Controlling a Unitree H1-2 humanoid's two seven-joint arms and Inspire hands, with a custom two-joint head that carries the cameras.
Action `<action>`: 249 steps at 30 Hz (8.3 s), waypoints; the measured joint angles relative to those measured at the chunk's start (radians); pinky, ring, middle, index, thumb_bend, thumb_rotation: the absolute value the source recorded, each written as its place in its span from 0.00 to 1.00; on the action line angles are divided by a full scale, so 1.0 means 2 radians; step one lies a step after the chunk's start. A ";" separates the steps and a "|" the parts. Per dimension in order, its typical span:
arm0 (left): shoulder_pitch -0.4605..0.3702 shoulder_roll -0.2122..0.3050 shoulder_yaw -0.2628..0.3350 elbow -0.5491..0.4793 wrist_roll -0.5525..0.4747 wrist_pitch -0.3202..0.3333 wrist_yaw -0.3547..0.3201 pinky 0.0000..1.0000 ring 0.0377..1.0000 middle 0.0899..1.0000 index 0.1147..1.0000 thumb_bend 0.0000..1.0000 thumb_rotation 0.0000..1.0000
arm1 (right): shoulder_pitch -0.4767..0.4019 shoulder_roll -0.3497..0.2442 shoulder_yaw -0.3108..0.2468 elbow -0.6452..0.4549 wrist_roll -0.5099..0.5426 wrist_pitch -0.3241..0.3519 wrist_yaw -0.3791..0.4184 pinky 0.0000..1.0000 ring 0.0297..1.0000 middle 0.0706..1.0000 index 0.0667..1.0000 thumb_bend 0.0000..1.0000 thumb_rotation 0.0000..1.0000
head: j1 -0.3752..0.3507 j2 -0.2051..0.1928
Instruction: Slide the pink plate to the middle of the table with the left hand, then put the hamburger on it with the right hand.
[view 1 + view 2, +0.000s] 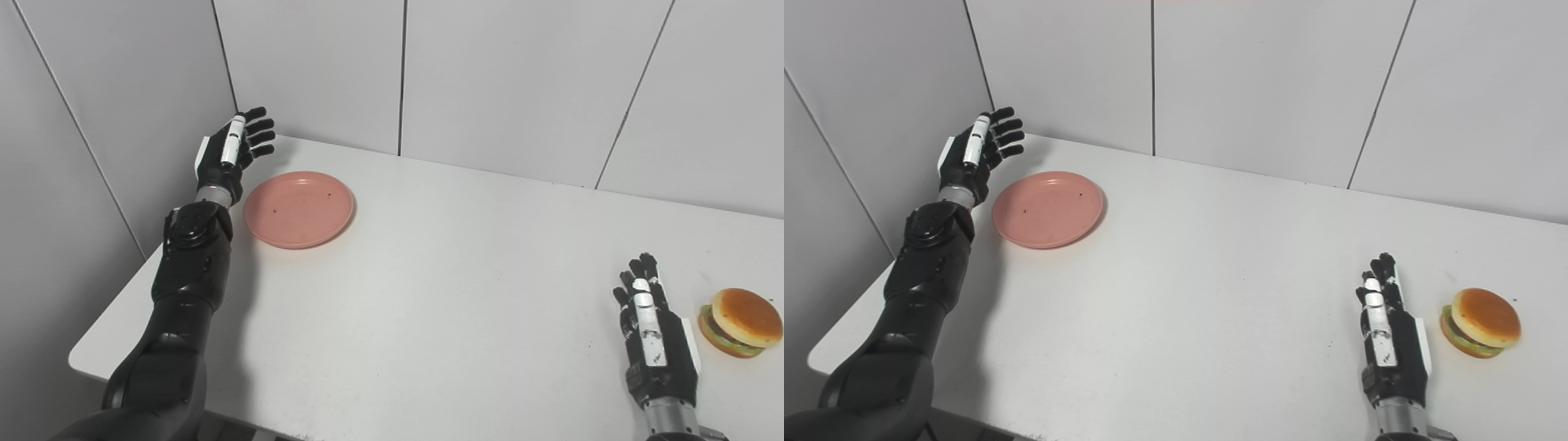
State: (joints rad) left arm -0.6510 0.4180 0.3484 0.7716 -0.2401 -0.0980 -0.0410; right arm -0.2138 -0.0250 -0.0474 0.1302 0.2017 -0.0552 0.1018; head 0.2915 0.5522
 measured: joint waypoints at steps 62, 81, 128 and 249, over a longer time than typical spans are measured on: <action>0.038 -0.097 -0.063 -0.022 -0.003 -0.005 0.006 0.71 0.74 0.71 0.67 0.26 0.95 | 0.014 0.013 0.006 -0.023 -0.022 0.008 -0.018 0.97 0.99 1.00 1.00 0.50 0.82 | -0.065 0.029; 0.104 -0.181 -0.121 -0.174 0.014 0.070 -0.007 0.71 0.74 0.71 0.66 0.25 0.84 | 0.014 0.020 0.025 -0.021 -0.061 0.009 -0.025 1.00 0.99 1.00 1.00 0.48 0.77 | -0.182 0.048; 0.191 -0.251 -0.193 -0.259 0.034 0.049 -0.038 0.74 0.78 0.75 0.71 0.22 0.98 | -0.039 -0.115 0.026 -0.135 -0.206 0.062 -0.018 0.81 0.87 0.89 0.92 0.65 0.55 | -0.300 0.042; 0.201 -0.287 -0.193 -0.275 0.047 0.062 -0.021 0.76 0.79 0.76 0.72 0.20 0.98 | -0.121 -0.174 0.217 -0.145 -0.436 0.080 0.136 0.16 0.20 0.43 0.45 0.52 0.00 | -0.170 0.069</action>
State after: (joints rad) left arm -0.2481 -0.1561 -0.0382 0.2222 -0.1464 0.0258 -0.0828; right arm -0.4564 -0.3729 0.3869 -0.1589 -0.6701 0.1047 0.3732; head -0.0491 0.6903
